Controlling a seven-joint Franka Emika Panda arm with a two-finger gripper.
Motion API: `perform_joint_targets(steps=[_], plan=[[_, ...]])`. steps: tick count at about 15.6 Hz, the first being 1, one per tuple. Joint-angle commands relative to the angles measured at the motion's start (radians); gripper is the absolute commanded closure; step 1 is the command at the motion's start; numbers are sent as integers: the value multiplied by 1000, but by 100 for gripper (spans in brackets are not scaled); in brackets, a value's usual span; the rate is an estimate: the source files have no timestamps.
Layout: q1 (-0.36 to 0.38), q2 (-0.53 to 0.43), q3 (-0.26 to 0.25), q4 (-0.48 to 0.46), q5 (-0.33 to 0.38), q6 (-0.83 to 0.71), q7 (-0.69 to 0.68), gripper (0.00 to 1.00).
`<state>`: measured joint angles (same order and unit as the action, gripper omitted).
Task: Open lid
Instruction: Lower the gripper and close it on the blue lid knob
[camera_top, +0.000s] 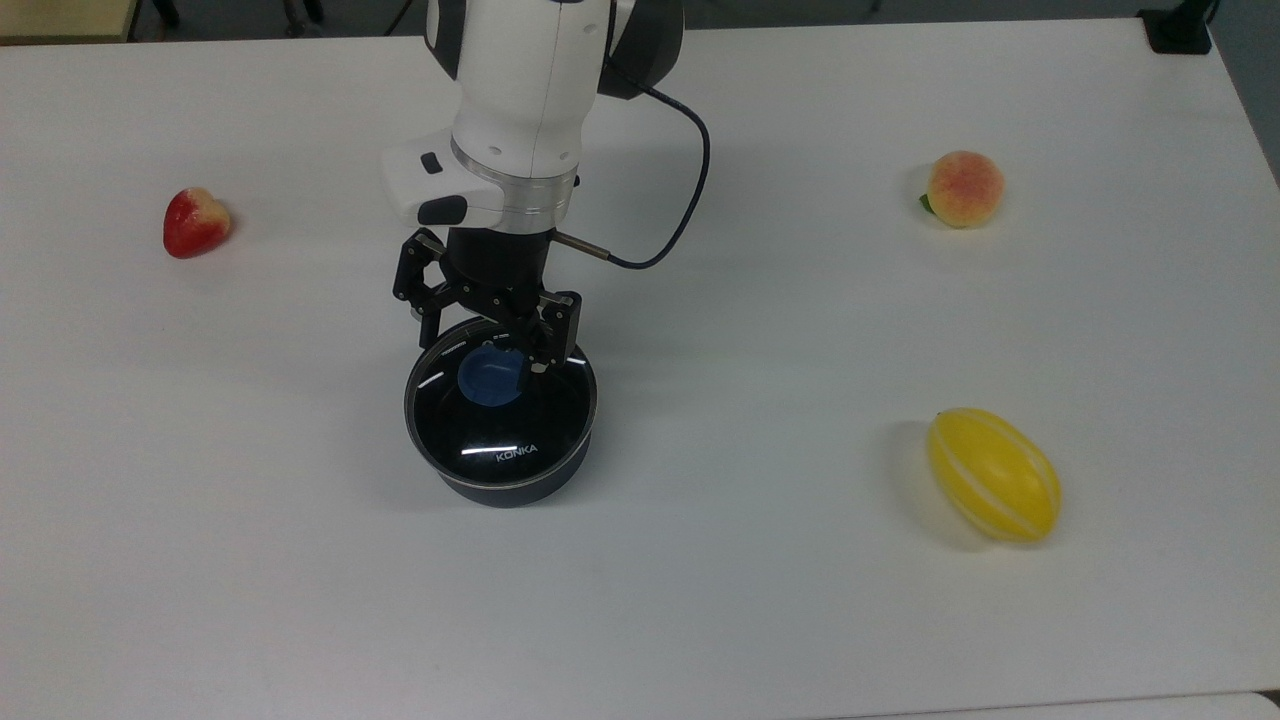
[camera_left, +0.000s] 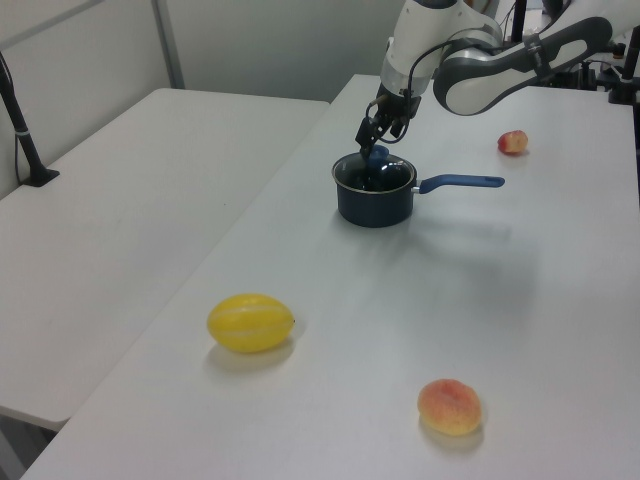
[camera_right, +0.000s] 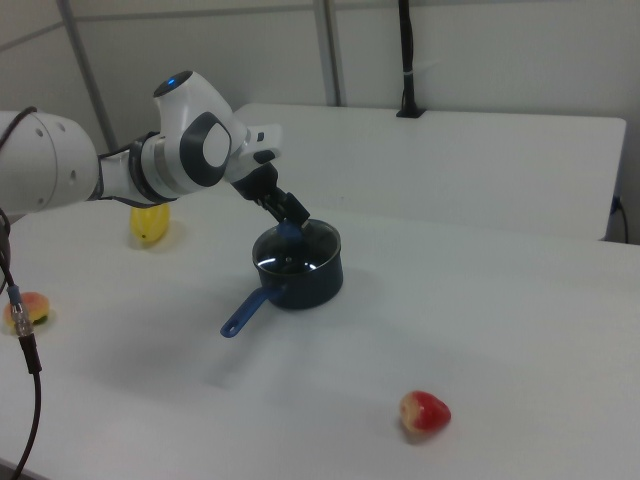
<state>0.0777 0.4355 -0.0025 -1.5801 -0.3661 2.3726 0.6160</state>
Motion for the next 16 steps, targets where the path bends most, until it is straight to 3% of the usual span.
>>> perform_joint_targets(steps=[1, 8, 10, 13, 15, 16], plan=[[-9, 14, 21, -1, -22, 33, 39, 3], [-9, 26, 29, -3, -23, 34, 39, 3], [-9, 35, 29, -3, -34, 34, 37, 11], [-9, 43, 30, -5, -51, 34, 39, 44], [-9, 43, 30, -3, -48, 34, 36, 81], [-10, 42, 32, -3, -39, 34, 39, 93]])
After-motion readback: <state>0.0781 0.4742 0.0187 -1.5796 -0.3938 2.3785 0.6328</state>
